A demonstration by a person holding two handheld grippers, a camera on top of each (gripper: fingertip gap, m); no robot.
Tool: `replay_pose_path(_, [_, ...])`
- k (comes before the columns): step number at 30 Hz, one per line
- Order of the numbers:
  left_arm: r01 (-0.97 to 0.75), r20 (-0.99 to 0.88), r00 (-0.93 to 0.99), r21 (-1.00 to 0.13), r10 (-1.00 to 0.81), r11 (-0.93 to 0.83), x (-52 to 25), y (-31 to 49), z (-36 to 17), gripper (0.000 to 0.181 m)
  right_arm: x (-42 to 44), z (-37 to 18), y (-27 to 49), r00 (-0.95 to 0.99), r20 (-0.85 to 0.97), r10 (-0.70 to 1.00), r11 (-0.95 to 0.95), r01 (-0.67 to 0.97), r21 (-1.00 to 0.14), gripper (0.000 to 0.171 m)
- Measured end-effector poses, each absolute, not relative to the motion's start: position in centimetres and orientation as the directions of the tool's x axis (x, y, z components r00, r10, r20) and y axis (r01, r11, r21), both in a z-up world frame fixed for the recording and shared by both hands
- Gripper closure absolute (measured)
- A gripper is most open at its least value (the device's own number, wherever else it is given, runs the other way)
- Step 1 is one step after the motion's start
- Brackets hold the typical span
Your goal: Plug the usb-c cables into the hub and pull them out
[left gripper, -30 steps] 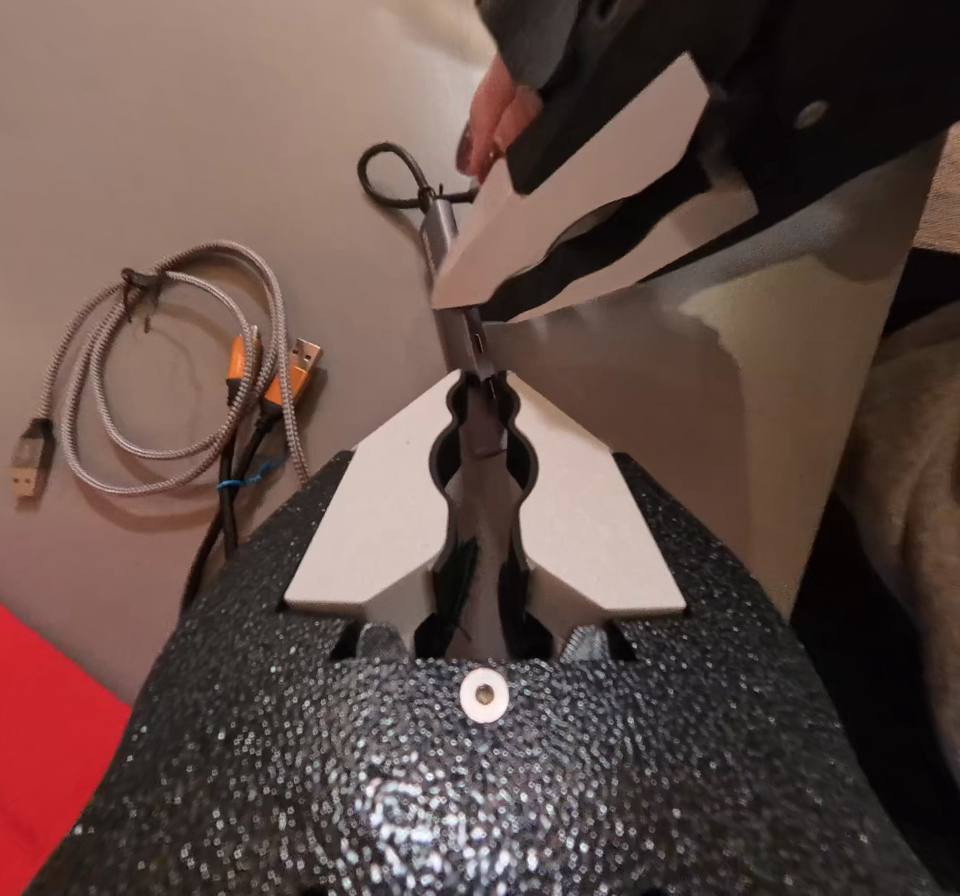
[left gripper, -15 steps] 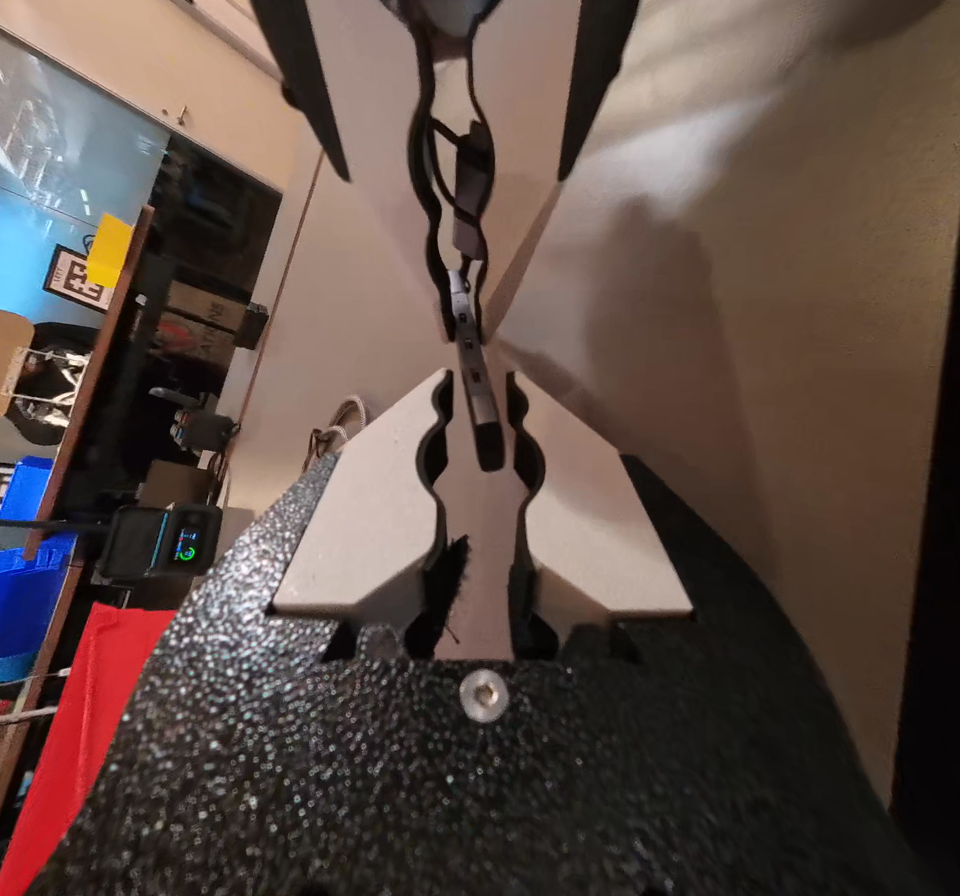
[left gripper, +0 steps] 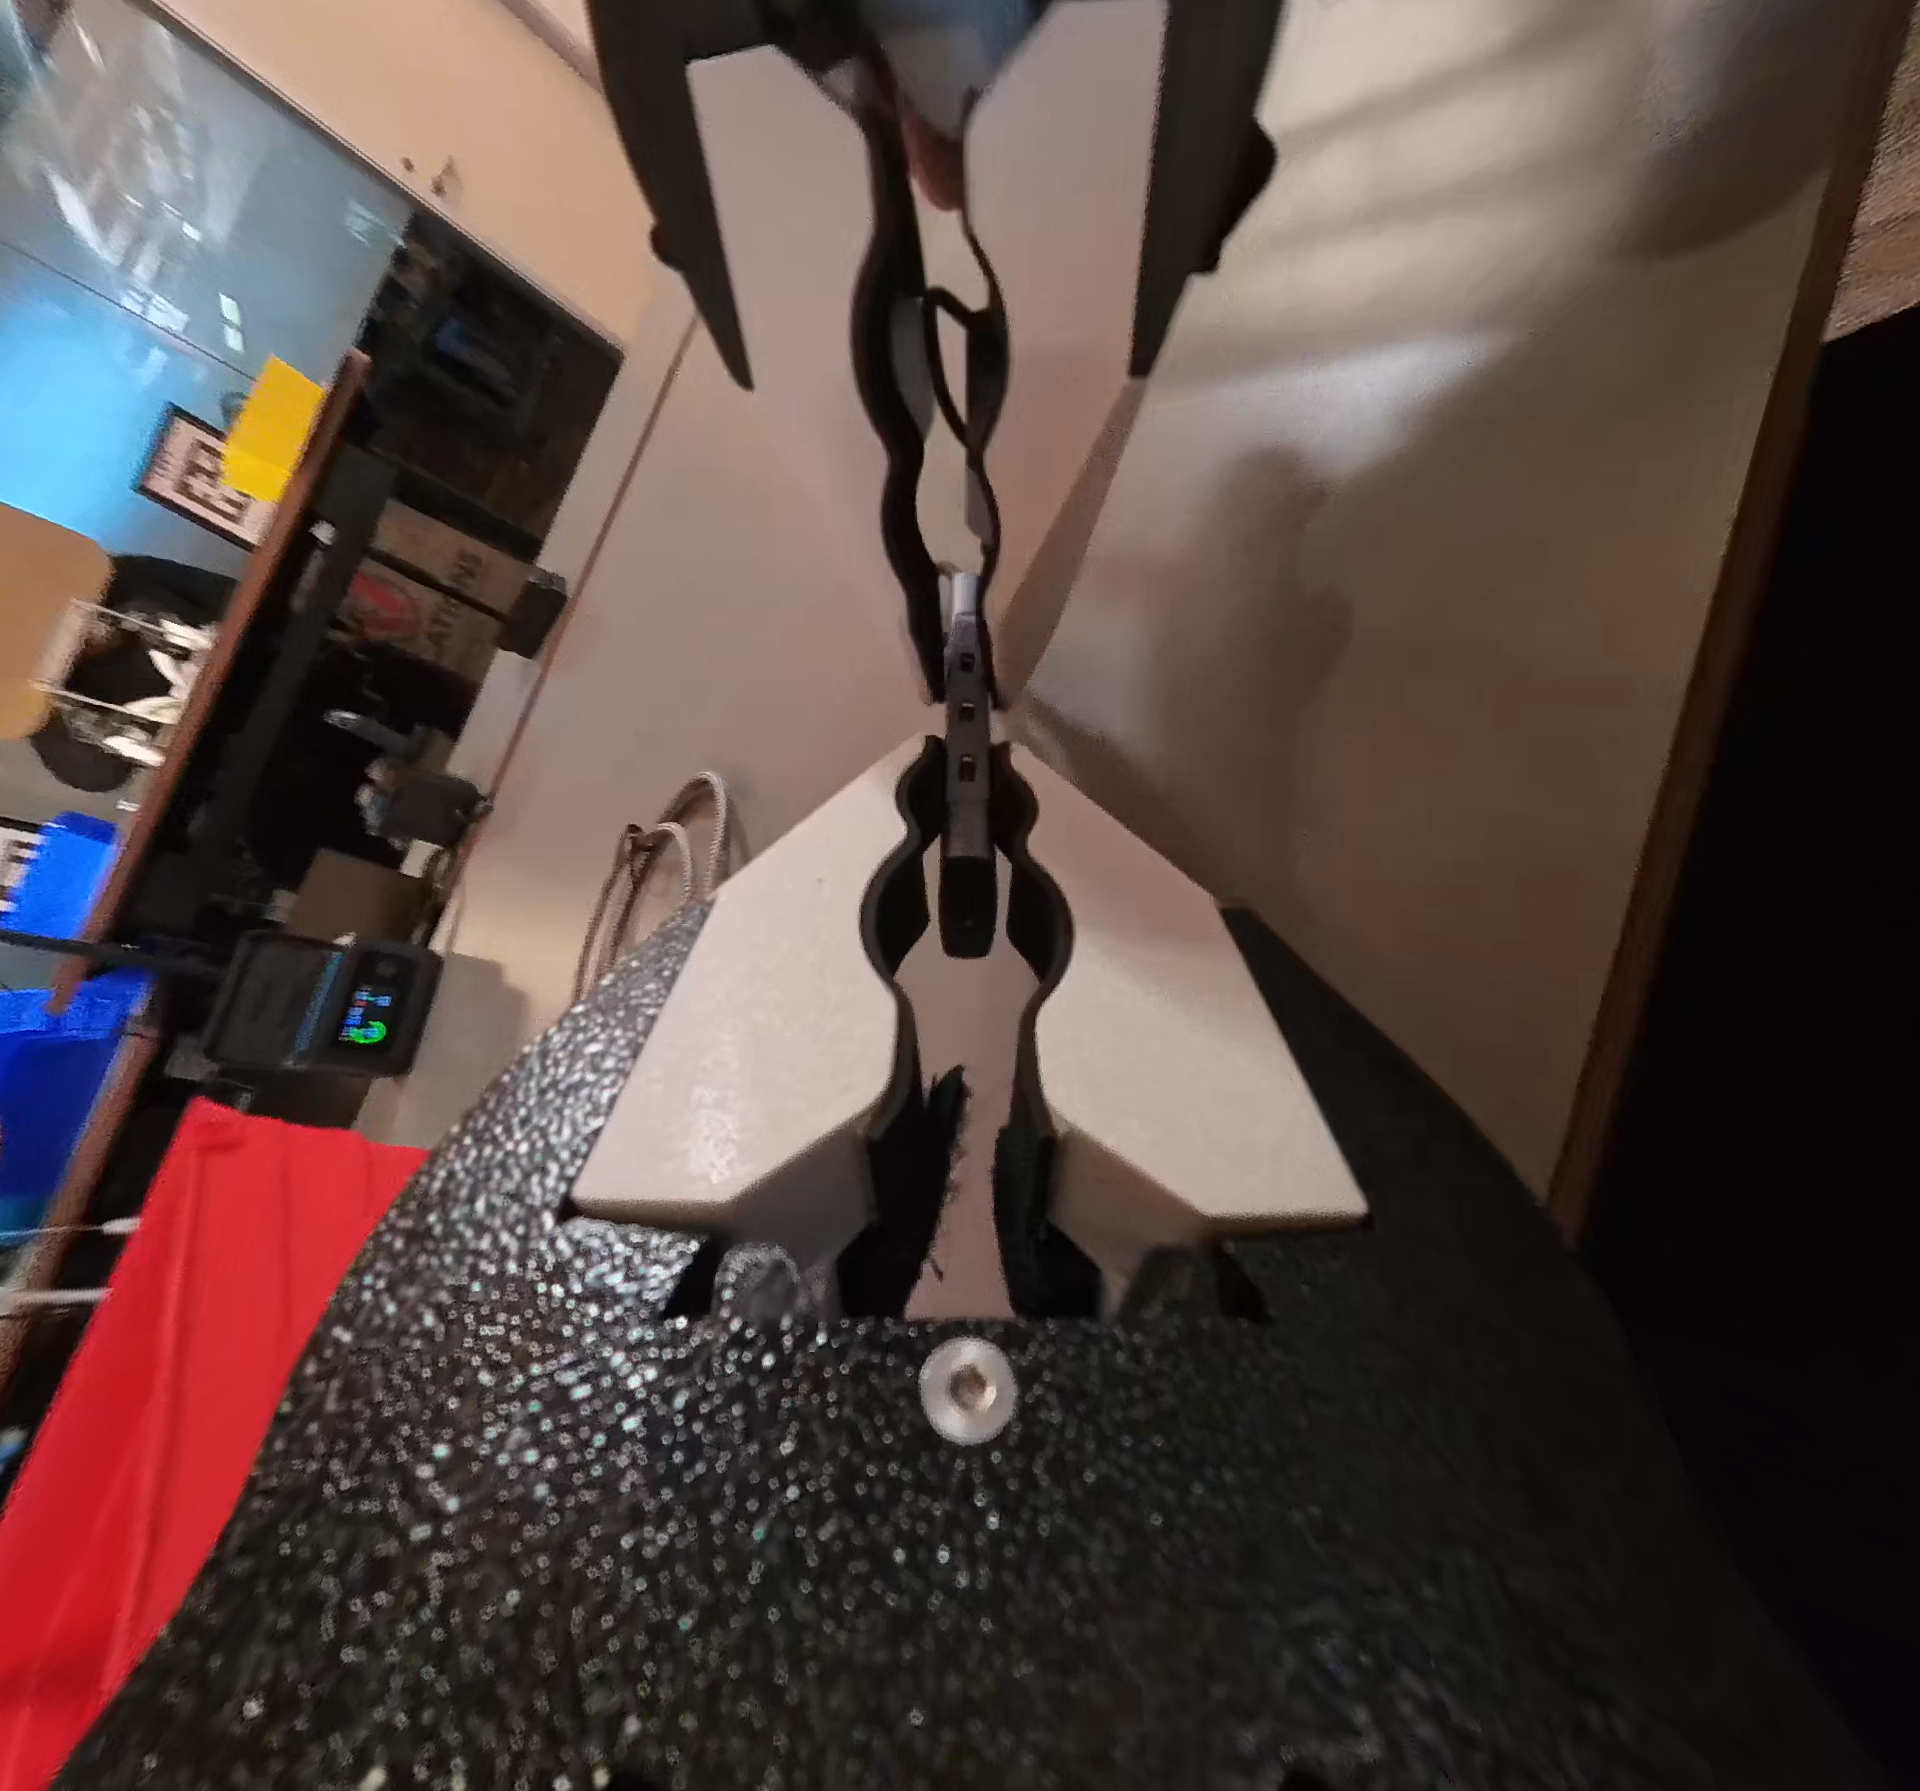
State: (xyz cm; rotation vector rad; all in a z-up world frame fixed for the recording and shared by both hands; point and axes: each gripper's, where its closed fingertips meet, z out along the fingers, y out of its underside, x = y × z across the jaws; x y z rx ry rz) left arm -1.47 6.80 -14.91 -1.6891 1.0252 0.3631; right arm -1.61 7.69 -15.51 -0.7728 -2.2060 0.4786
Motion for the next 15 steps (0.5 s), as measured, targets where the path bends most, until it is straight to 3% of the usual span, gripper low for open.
replay_pose_path(1, [-0.785, -0.698, 0.573, -0.618, -0.429, -0.045, -1.5, 6.7, -14.8, 0.173, -1.5, -15.2, 7.8, -0.547, 0.487, 0.681, 0.724, 0.4, -0.562, 0.156])
replay_pose_path(3, [-0.785, -0.706, 0.577, -0.619, -0.411, -0.038, -1.7, 6.6, -14.4, 0.174, -1.9, -13.7, 8.4, -0.522, 0.422, 0.741, 0.657, 0.435, -0.616, 0.141])
replay_pose_path(6, [-0.776, -0.711, 0.586, -0.63, -0.388, -0.017, -2.1, 6.8, -14.0, 0.174, -4.0, -10.8, 8.6, -0.504, 0.337, 0.795, 0.562, 0.403, -0.723, 0.142])
replay_pose_path(12, [-0.806, -0.764, 0.558, -0.592, -0.325, 0.008, -3.7, 6.9, -14.2, 0.174, -9.4, -12.1, 8.1, -0.609, 0.381, 0.696, 0.684, 0.399, -0.611, 0.137])
replay_pose_path(15, [-0.799, -0.757, 0.565, -0.601, -0.327, 0.011, -4.5, 6.9, -14.4, 0.173, -10.6, -11.9, 7.9, -0.657, 0.239, 0.715, 0.62, 0.439, -0.65, 0.138])
